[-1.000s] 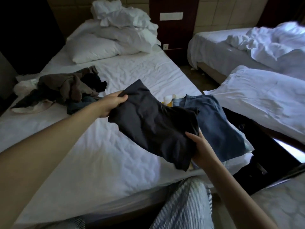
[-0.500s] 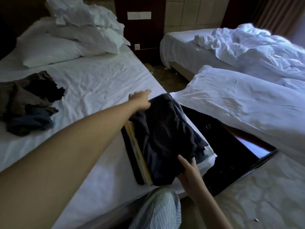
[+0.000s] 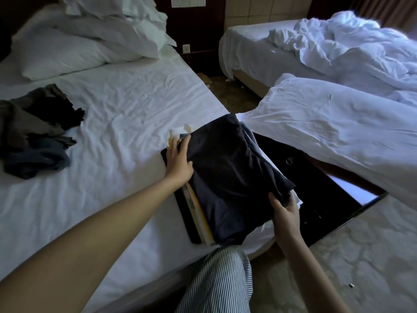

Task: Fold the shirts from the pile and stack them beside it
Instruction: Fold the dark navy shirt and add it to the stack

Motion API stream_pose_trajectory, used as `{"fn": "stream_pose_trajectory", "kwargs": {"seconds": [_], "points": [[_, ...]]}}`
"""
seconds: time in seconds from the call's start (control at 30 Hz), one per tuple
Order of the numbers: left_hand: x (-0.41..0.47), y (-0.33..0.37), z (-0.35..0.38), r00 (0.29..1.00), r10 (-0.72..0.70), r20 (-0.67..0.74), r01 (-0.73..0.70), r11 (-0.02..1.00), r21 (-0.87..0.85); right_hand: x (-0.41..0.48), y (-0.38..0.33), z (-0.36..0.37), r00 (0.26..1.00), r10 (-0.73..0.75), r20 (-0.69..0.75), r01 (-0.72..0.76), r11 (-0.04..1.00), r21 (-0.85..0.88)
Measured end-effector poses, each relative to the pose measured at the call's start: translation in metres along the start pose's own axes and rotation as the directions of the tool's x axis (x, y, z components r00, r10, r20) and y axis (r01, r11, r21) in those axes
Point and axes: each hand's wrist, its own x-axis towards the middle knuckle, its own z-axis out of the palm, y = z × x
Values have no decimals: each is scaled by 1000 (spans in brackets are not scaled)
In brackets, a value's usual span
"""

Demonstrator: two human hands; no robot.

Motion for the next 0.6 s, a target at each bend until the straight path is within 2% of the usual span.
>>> {"fn": "stream_pose_trajectory", "kwargs": {"seconds": [0.07, 0.1, 0.17, 0.2, 0.23, 0.3, 0.33, 0.4, 0.47, 0.5, 0.53, 0.6], "points": [[12, 2, -6, 998, -65, 9, 65, 998, -3, -7, -2, -1, 999, 1, -43, -2, 1000, -31], [19, 4, -7, 989, -145, 15, 146, 984, -106, -10, -6, 2, 997, -17, -74, 13, 998, -60], [26, 14, -11, 935, -352, 47, 340, 849, -404, -14, -16, 11, 979, -130, -159, 89, 966, -243], [30, 18, -14, 902, -430, 43, 395, 779, -487, -13, -22, 17, 954, -243, -174, 159, 906, -391], [34, 21, -18, 874, -486, 23, 433, 755, -492, -11, -28, 22, 917, -372, -140, 246, 808, -536], [45, 22, -25, 824, -565, -35, 503, 758, -415, 1, -38, 38, 821, -570, 30, 407, 546, -733], [49, 22, -29, 821, -570, -37, 515, 765, -386, 10, -42, 48, 771, -620, 146, 480, 414, -774], [58, 20, -33, 875, -483, -28, 447, 831, -332, 29, -47, 72, 669, -627, 398, 622, 180, -762], [61, 22, -40, 952, -297, -78, 268, 927, -261, 51, -37, 85, 587, -544, 600, 691, -50, -721], [63, 21, -42, 971, -209, -120, 178, 958, -227, 63, -28, 84, 590, -481, 648, 687, -123, -716], [65, 18, -43, 976, -150, -158, 117, 972, -202, 72, -16, 78, 622, -422, 659, 667, -154, -729], [70, 10, -39, 971, -149, -187, 115, 977, -181, 82, 0, 62, 709, -328, 624, 623, -121, -772]]}}
